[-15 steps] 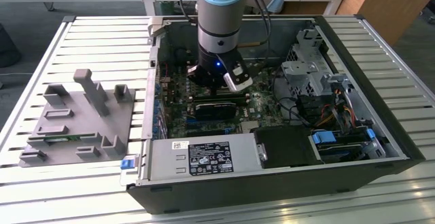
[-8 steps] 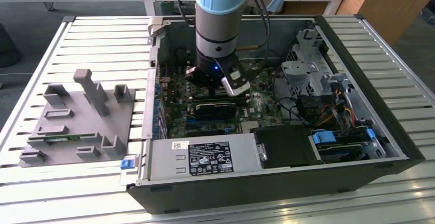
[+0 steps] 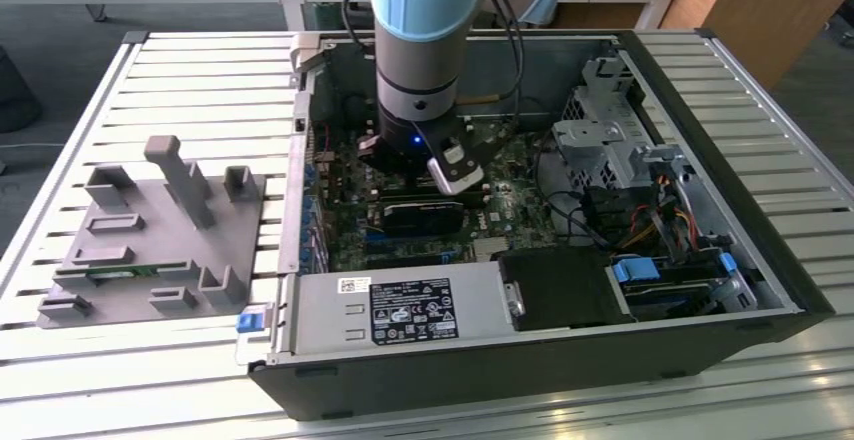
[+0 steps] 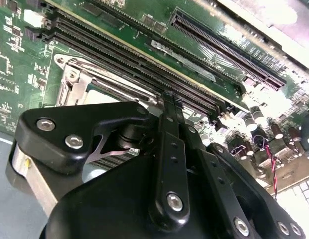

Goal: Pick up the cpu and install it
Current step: 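Install the second cpu locking lever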

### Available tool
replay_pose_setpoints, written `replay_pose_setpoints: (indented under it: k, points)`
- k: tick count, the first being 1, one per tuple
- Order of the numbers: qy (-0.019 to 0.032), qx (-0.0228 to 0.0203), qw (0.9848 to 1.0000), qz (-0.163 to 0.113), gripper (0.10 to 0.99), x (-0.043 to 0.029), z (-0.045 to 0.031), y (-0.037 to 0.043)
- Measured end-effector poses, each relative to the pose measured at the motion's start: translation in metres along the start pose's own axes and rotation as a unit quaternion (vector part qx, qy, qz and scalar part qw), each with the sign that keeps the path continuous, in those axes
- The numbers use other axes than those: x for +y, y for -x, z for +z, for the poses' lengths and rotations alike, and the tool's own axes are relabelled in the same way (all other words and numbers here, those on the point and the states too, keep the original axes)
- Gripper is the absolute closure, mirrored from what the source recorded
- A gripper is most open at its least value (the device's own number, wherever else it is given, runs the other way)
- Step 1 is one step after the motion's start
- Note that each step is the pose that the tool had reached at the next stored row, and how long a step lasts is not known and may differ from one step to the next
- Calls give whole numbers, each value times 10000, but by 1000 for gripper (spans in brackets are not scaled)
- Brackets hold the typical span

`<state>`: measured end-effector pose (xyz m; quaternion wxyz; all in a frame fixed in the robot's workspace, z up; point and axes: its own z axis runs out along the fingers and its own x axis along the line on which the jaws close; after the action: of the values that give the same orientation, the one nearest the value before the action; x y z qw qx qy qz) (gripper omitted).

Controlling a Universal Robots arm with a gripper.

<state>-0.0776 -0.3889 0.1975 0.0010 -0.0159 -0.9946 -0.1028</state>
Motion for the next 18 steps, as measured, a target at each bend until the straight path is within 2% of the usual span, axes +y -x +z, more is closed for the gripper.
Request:
replay_pose_setpoints:
  k: [5,18]
  points:
    - [119,-13,9999,-3,976,-14,7,-19]
    - [137,-20,9999,-5,976,-48,-8,-30]
